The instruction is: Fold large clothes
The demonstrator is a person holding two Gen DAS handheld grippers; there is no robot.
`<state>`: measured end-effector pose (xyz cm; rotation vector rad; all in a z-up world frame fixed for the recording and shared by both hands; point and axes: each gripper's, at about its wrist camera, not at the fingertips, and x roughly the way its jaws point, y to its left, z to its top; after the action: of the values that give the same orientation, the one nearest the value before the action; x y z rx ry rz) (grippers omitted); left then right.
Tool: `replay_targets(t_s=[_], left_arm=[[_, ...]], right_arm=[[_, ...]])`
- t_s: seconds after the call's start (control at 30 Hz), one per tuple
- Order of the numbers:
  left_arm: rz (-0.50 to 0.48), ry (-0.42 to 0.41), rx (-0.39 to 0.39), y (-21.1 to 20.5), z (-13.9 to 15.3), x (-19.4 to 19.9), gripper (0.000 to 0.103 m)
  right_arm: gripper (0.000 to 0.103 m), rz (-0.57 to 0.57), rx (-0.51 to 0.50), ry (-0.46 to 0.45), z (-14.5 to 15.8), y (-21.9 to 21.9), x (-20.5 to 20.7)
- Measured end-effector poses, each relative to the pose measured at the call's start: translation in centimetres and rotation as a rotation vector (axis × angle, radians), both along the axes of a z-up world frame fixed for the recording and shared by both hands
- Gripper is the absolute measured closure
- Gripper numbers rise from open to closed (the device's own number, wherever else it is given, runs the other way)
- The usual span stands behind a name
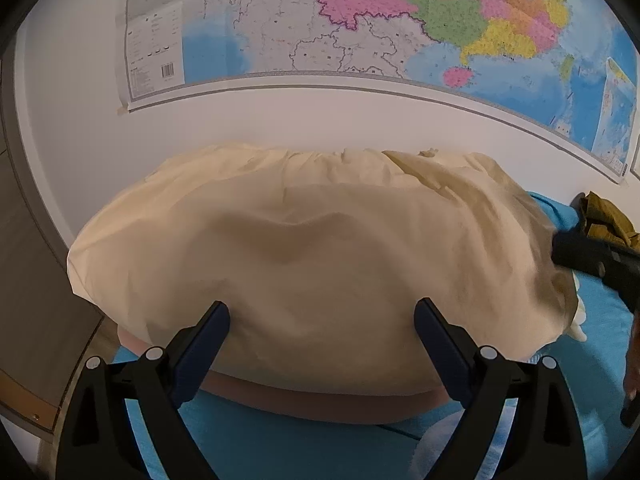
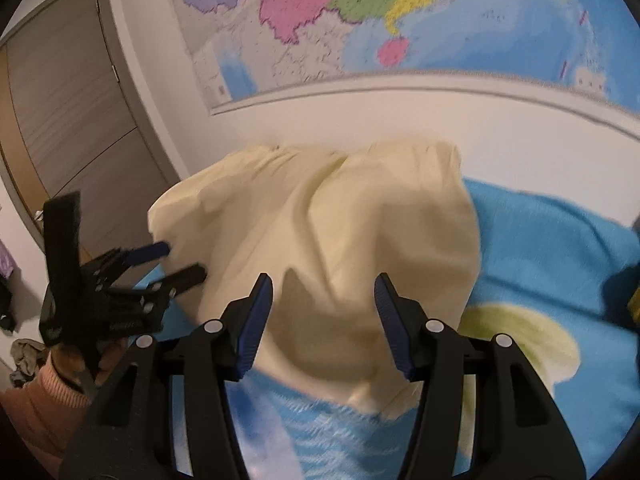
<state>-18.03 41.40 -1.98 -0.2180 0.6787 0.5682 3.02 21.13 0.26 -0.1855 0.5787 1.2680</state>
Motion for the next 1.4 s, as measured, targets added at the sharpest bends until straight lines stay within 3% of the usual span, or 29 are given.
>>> replay_targets(t_s=[0.23,0.33,0.5,0.73,0.87,1.0,1.4], left_arm=[[0.003,-0.005,-0.014,0.3,-0.5,0.0,0.011],[0.007,-0.014,-0.009,0.0,-0.4,-0.3,0.011],[0.021,-0.068,-0.013,-1.5,0.3,-2.1,0.007],[0.060,-0.089,0.001,-4.9,-0.1,-5.1,0.007],[0.089,-0.098,-0.041,-6.3,-0.3,-6.9,0.007],[0.115,-0.105,-0.026,-7.8,-0.1,-8.7,0.007],[0.156,-0.083,0.006,-10.7,0.1,-11.2,0.007]], right_arm=[[0.055,-0.048,-0.071,0.106,-2.4,2.1,3.5],[0.053,-0.050,-0.052,0.087,-2.1,1.0,2.8],[0.043,-0.027,-0.001,0.008,-1.1,-2.4,0.0],[0.016,-0.003,0.034,-0.087,-2.1,-5.5,-5.2],[0.011,0.011,0.032,-0.141,-2.7,-6.6,-8.0],[0.006,0.033,0.042,-0.139,-3.3,-7.7,-10.0],[0.006,0.017,0.048,-0.137,-4.3,-11.2,-13.0]])
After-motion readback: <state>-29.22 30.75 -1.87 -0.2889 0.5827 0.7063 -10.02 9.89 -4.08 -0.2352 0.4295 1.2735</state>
